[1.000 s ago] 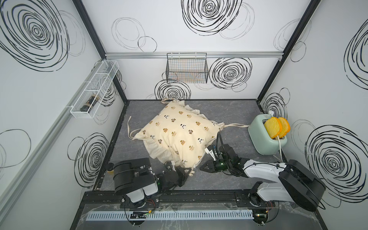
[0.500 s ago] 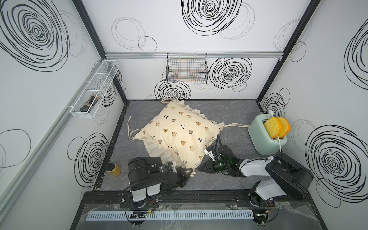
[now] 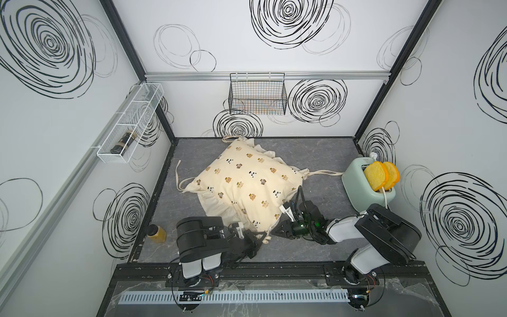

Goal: Zip up pillowcases
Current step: Zip the zipper on the pillowcase.

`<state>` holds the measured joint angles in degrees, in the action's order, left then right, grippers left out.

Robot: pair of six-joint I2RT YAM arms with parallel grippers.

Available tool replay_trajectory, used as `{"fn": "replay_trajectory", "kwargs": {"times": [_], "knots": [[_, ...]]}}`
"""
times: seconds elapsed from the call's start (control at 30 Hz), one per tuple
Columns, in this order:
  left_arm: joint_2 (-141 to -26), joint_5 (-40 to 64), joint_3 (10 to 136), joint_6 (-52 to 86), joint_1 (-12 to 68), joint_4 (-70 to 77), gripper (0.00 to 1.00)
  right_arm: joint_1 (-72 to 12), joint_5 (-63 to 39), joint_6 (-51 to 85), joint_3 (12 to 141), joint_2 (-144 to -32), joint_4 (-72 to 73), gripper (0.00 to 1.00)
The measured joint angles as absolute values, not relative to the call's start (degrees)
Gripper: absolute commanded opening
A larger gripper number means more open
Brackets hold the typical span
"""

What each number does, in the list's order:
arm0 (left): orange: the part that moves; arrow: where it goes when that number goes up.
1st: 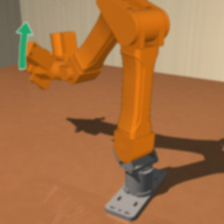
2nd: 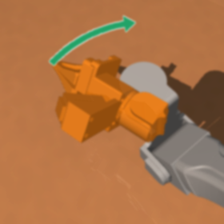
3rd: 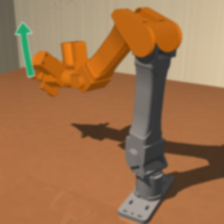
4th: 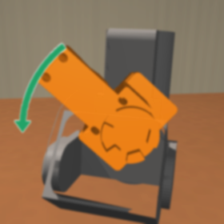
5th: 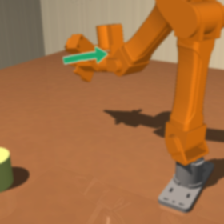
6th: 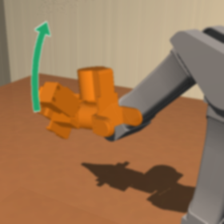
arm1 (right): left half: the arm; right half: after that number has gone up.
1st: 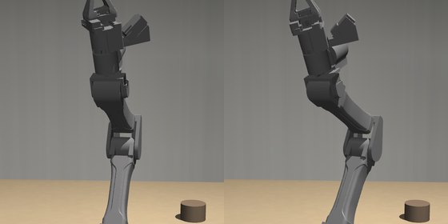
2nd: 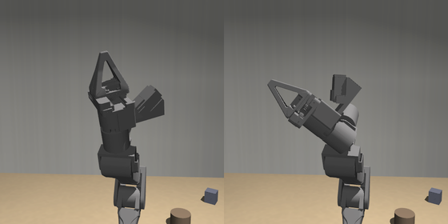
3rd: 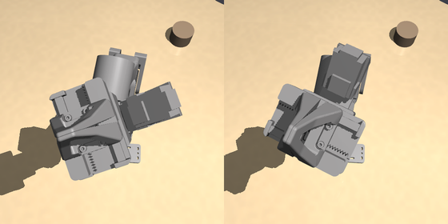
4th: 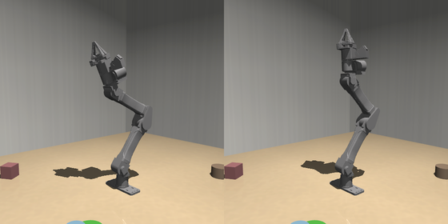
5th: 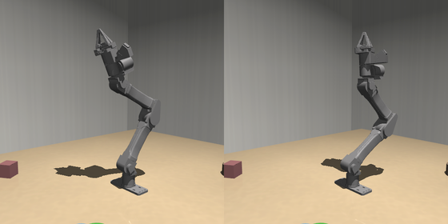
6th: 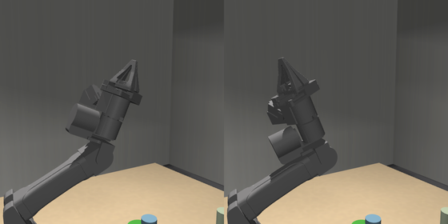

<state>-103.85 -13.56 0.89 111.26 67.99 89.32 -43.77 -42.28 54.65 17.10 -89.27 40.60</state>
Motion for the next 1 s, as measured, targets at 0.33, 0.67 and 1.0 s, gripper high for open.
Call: {"fn": "replay_trajectory", "kwargs": {"times": [0.33, 0.67, 1.0], "knots": [[-102.98, -13.58, 1.13, 111.28, 68.16, 89.1, 0.0, -43.79, -43.24, 56.34, 17.1, -92.31, 44.49, 0.35], [-100.71, -14.39, 0.49, 111.7, 68.9, 88.42, 0.0, -43.79, -43.35, 56.18, 17.17, -92.75, 46.35, 0.22], [-104.33, -14.85, 0.49, 112.53, 69.58, 90.21, 0.0, -43.79, -43.0, 54.85, 17.19, -92.58, 45.95, 0.0]]}}
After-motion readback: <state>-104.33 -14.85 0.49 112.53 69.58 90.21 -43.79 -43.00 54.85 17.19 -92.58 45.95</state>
